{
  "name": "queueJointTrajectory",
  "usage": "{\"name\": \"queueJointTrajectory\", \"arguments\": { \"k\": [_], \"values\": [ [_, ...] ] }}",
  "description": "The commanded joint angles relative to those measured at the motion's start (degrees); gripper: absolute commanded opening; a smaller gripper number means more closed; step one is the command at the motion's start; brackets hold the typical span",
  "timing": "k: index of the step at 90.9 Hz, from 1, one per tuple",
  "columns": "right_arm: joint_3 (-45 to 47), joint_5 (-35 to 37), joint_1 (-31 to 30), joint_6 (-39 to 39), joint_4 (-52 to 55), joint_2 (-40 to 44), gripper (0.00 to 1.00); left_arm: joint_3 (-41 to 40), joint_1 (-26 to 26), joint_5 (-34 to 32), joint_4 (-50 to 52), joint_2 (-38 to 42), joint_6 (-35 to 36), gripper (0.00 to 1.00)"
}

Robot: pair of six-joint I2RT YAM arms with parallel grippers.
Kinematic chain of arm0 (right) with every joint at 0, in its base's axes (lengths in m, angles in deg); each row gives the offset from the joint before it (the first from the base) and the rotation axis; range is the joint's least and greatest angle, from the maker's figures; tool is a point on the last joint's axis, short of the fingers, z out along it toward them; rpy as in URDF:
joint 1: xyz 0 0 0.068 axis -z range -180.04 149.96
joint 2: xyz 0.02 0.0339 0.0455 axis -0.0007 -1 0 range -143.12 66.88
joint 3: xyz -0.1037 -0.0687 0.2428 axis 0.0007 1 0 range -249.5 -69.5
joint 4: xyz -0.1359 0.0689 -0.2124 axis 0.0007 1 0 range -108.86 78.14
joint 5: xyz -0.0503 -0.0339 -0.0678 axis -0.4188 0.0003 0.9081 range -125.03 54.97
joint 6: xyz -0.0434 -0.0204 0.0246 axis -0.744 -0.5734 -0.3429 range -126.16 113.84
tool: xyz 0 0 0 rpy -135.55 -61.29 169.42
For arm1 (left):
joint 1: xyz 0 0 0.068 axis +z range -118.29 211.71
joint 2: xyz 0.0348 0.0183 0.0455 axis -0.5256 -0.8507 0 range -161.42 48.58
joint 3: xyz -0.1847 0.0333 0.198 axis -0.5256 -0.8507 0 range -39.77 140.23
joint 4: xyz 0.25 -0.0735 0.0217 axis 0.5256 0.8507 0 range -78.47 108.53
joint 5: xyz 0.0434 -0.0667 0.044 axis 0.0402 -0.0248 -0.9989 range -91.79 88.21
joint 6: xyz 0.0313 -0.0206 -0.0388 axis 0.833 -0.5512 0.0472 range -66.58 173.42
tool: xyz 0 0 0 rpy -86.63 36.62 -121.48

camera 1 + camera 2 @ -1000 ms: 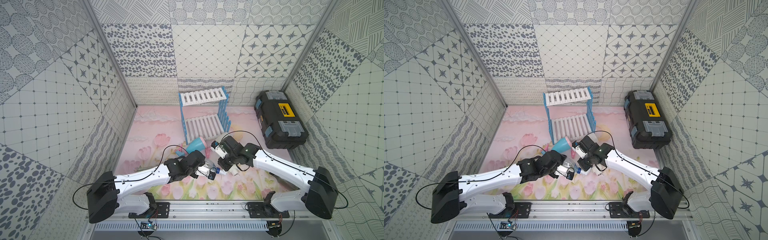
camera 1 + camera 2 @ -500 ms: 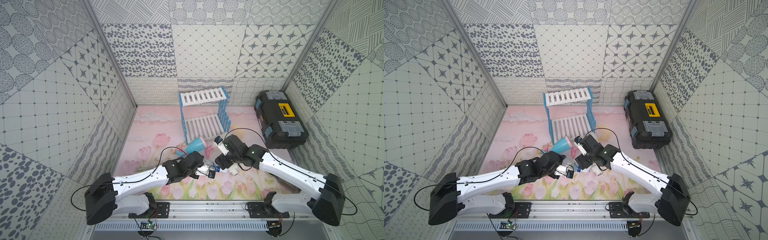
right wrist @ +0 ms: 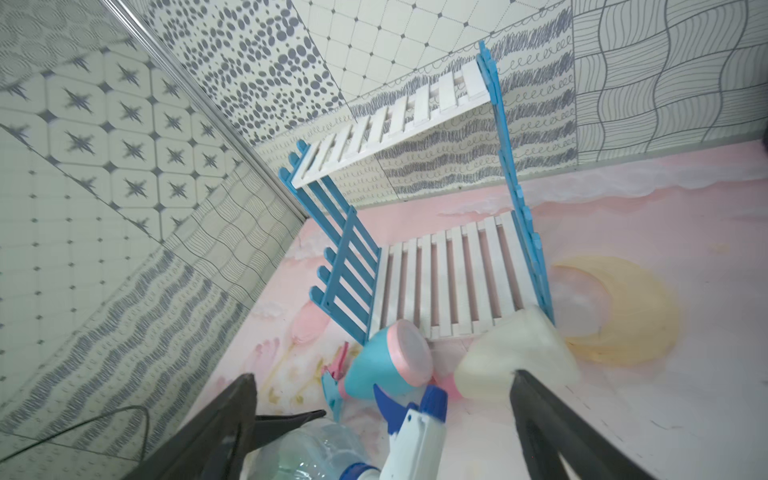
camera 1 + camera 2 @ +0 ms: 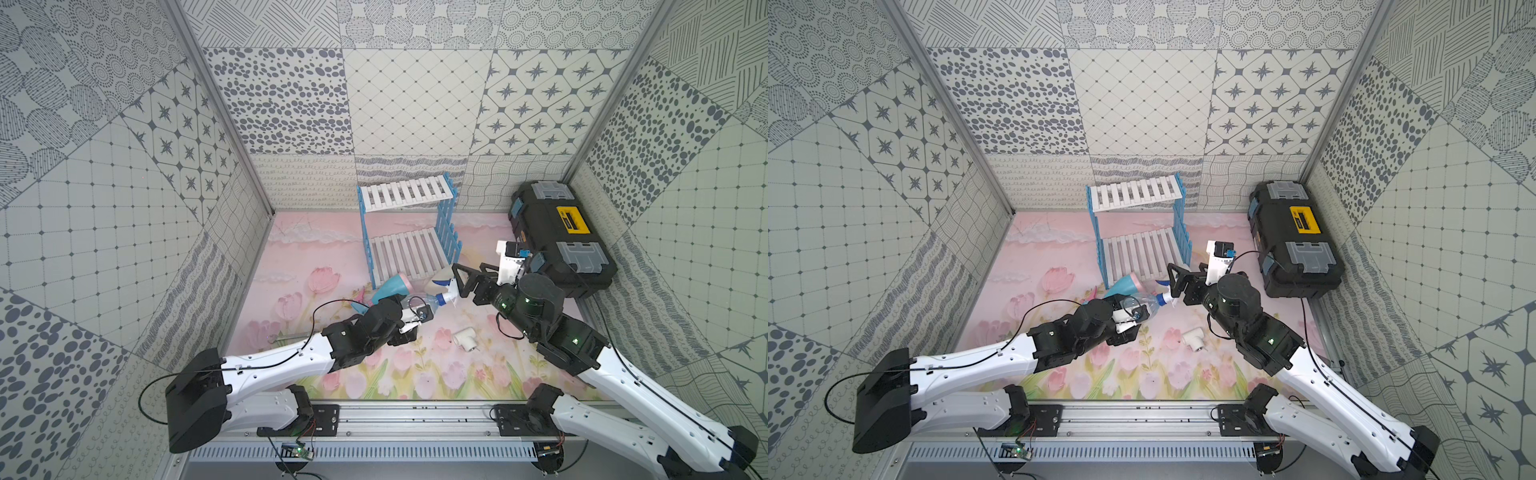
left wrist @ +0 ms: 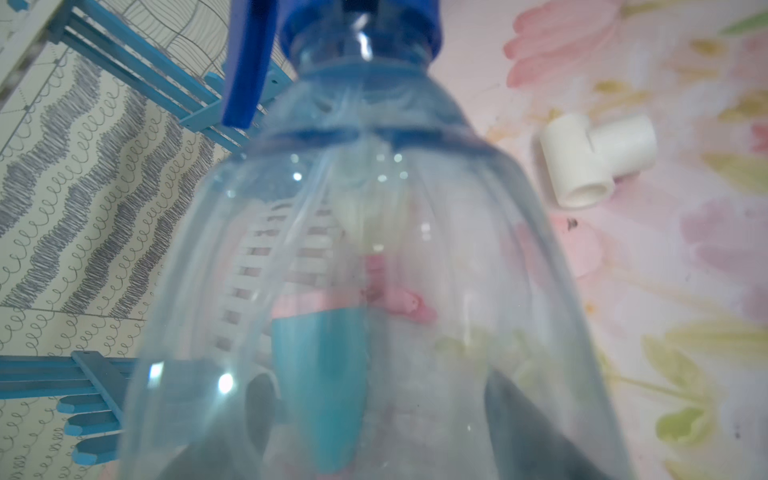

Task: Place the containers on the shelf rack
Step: 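Pick up a container from the center of the board.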

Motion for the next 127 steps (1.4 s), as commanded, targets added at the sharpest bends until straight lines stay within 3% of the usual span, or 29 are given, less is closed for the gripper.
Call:
{"name": "queueJointTrajectory", "arguments": {
  "k": [1, 9, 26, 62, 85, 113, 122, 127],
  "values": [
    [1.49, -2.47, 0.01, 8.5, -13.79, -2.45, 0.97, 2.31, 0.42, -2.4, -15.01, -3.23, -19.54, 0.63],
    [-0.13, -4.07, -0.26, 10.37, -13.12, -6.15, 0.97, 2.97, 0.49, -2.39, -16.71, -4.52, -21.97, 0.63],
    [0.48, 0.19, -0.61, 15.69, -11.02, -8.65, 0.91, 3.27, 0.81, -4.32, -16.7, -5.05, -25.58, 0.63],
    [-1.05, 2.91, -1.98, 15.41, -7.6, -11.46, 0.48, 3.06, 0.99, -6.93, -16.23, -5.59, -25.3, 0.64],
    [-1.65, 3.91, -2.0, 14.34, -7.37, -11.6, 0.32, 2.78, 0.94, -8.1, -16.59, -6.51, -23.13, 0.64],
    [-1.46, 4.31, -2.04, 13.04, -7.26, -11.56, 0.01, 1.93, 0.95, -7.37, -18.02, -7.12, -22.04, 0.63],
    [-1.2, 4.46, -2.03, 12.24, -7.31, -11.37, 0.0, 1.7, 0.84, -6.5, -18.27, -6.87, -22.06, 0.66],
    [-1.02, 4.63, -2.01, 11.9, -7.29, -11.32, 0.0, 1.48, 0.88, -5.54, -18.53, -6.74, -21.89, 0.72]
  ]
}}
